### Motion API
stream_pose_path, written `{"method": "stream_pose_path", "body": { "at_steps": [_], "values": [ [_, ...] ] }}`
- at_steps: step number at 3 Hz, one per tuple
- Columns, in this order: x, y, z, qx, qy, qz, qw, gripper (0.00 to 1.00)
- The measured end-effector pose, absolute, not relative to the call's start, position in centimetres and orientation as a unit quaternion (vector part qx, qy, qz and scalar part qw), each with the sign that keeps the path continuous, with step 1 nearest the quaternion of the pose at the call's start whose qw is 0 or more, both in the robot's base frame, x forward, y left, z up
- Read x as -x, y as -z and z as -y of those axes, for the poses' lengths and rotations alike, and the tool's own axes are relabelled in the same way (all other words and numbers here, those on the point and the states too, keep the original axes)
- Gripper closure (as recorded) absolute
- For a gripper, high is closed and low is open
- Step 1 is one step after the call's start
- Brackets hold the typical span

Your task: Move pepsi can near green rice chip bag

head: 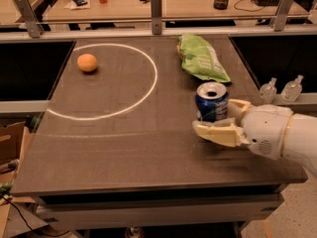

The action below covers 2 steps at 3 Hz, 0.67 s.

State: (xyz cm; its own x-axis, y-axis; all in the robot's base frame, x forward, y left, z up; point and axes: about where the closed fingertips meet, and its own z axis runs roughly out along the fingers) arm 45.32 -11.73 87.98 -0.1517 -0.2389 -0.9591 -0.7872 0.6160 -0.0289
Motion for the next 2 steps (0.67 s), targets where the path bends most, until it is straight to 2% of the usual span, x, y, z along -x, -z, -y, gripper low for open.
{"method": "stream_pose_path", "body": {
  "at_steps": [1, 2],
  "values": [
    [-44.5, -89.5, 16.5, 0.315, -0.182, -0.767, 0.528, 1.00],
    [-44.4, -89.0, 19.8, 0.258, -0.143, -0.795, 0.530, 1.00]
  ]
}}
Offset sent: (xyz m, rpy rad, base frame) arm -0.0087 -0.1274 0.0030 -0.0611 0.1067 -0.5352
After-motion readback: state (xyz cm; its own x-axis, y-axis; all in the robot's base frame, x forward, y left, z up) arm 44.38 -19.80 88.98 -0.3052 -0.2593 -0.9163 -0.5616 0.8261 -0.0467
